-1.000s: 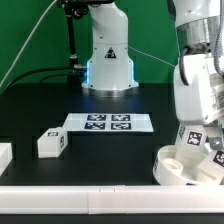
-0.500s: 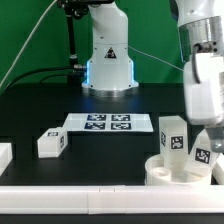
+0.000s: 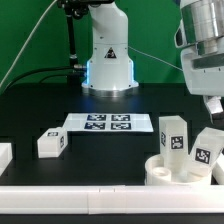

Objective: Assemble stool

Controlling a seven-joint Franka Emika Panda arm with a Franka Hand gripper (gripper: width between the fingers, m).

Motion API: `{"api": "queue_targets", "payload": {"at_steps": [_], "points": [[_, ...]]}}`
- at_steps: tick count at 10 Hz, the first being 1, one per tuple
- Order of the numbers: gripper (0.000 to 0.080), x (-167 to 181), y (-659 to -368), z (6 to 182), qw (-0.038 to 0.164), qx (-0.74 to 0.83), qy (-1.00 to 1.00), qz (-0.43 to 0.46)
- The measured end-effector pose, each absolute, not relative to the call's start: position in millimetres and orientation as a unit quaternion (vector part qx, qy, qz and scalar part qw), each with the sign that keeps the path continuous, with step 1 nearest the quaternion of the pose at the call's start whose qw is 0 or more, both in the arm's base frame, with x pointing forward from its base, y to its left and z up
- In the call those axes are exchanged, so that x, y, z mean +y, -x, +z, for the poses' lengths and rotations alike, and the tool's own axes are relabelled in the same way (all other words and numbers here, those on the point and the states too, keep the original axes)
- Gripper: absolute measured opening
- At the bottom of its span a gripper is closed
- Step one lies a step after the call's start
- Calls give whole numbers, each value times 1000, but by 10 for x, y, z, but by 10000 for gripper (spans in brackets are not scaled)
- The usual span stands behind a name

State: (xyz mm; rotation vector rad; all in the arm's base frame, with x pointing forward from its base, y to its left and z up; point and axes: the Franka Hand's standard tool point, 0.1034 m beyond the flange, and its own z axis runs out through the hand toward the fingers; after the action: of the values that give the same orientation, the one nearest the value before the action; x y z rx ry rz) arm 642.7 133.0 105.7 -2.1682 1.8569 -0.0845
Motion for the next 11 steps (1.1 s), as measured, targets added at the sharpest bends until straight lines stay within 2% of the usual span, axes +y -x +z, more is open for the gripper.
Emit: {"api": "queue_targets", "payload": {"at_steps": [2, 4, 6, 9, 10, 11], "points": [[649, 1309, -6426, 1057, 135, 580, 802, -39], [649, 1236, -6462, 1110, 112, 383, 917, -26], [649, 1128, -6471, 1144, 110, 305, 944, -62], [649, 1074, -6454, 1122, 87, 215, 970, -70], [649, 1055, -6454, 1118, 79, 173, 979, -73], [649, 1052, -6445, 1088, 52, 18, 997, -48]]}}
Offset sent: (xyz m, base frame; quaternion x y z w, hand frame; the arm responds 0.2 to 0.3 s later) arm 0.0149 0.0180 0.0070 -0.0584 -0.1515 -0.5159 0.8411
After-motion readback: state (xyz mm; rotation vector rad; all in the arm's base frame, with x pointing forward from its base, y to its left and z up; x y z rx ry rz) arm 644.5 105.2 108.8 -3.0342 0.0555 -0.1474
